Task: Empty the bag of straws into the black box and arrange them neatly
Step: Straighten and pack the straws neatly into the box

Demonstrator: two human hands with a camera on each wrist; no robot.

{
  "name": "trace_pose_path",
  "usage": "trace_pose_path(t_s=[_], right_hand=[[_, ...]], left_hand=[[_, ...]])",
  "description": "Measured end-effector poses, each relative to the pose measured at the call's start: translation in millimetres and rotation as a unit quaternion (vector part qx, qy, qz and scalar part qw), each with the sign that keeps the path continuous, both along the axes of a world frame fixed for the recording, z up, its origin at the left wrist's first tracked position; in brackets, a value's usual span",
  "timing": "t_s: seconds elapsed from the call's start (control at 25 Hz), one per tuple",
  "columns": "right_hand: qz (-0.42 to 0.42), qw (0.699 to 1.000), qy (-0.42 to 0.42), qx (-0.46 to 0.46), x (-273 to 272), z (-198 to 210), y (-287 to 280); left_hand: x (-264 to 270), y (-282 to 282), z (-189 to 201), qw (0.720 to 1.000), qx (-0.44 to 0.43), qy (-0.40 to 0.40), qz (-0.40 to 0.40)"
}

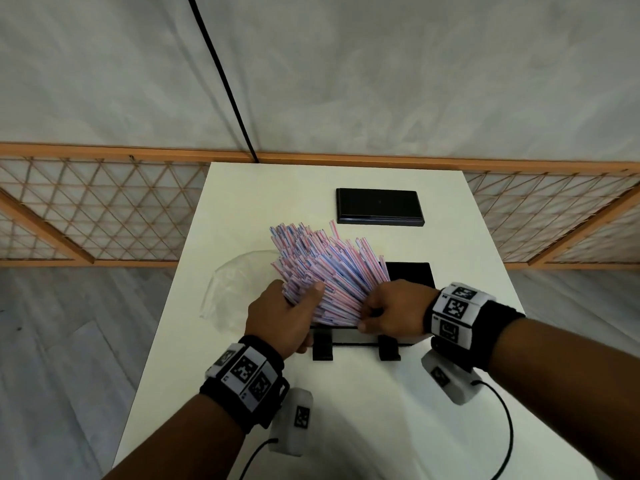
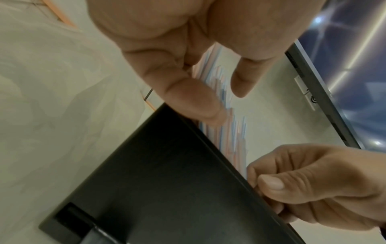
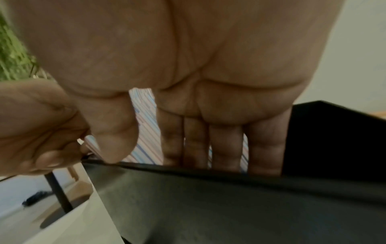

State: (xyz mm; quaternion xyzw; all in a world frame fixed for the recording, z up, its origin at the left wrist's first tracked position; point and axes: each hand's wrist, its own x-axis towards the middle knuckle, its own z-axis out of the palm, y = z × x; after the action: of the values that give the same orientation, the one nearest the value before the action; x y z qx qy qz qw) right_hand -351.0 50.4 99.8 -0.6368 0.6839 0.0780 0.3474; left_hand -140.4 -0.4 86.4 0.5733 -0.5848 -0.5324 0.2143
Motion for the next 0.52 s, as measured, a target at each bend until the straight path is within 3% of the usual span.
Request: trace_pose_path(t_s=[0.12, 0.24, 0.36, 0.52], right_hand=[[0.052, 0.996, 0.031, 0.066, 10, 1, -12], [0.020, 0.997, 0.007, 0.075, 15, -8, -11], [0.000, 0.996, 0.009, 0.087, 16, -17, -5], [-0.002, 0.996, -0.020, 0.090, 20, -24, 0]], left_hand=[[1, 1, -7, 1.000, -0.023, -0.010, 0.003], [4, -1, -16, 0.997, -0.072, -0.006, 0.026], [7, -5, -21, 0.996, -0.031, 0.049, 0.063], [6, -9, -21, 0.994, -0.005, 0.066, 0.083]])
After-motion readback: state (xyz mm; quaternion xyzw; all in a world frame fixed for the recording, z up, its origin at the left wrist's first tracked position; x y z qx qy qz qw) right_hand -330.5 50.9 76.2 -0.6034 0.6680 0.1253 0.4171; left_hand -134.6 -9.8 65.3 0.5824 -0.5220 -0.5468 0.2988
